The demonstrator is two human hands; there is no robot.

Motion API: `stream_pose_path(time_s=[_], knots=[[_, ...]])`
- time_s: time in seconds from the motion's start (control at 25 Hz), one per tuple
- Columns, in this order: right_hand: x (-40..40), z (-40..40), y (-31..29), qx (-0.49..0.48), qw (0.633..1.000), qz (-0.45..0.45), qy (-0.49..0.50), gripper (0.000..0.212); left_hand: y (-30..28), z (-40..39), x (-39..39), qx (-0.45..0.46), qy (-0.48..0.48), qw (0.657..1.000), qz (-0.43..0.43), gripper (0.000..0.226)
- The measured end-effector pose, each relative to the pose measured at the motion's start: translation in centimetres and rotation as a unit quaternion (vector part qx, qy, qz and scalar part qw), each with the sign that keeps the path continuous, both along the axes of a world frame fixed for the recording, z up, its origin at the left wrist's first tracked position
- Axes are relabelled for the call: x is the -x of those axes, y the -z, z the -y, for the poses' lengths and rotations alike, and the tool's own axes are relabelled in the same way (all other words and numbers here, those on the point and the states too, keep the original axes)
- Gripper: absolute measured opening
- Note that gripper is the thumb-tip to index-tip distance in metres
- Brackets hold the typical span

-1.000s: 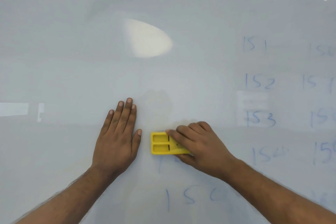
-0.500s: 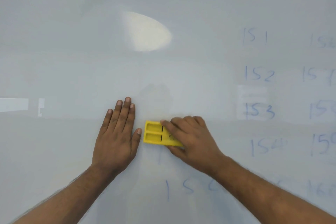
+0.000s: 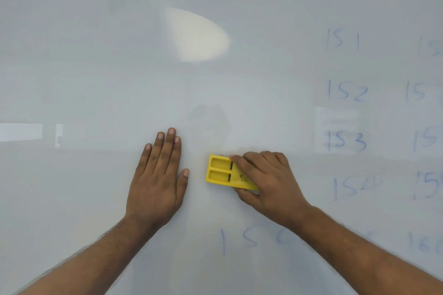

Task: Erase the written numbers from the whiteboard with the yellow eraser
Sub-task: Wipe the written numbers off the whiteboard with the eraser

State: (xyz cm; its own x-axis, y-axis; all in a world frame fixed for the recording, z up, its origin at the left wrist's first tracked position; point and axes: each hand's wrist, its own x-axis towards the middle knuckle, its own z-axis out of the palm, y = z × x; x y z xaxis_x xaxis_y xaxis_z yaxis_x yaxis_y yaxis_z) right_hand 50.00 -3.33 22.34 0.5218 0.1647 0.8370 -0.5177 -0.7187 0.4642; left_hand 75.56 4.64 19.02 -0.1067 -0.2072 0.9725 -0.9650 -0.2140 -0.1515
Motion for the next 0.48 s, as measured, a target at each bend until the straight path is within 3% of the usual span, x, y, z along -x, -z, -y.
stream_pose_path(time_s=[0.16,0.32,0.4,0.48], knots=[[-1.4,-0.3,3.6,0.011,0.998,-0.066,-0.021,0.051,0.7,-0.2,-0.2,-0.012,-0.003,1.000,0.005,0.066],[2.3,1.0,5.7,0.055,0.989,-0.134,0.001,0.046,1.7,-0.3,-0.4,-0.019,-0.007,1.000,0.011,0.065],[4.4,1.7,4.3,0.064,0.989,-0.130,0.019,0.047,2.1,-0.2,-0.3,-0.021,-0.009,1.000,0.008,0.065],[5.4,2.2,2.0,0.032,0.997,-0.068,0.020,0.050,2.8,0.0,0.1,-0.019,-0.008,1.000,-0.008,0.065]])
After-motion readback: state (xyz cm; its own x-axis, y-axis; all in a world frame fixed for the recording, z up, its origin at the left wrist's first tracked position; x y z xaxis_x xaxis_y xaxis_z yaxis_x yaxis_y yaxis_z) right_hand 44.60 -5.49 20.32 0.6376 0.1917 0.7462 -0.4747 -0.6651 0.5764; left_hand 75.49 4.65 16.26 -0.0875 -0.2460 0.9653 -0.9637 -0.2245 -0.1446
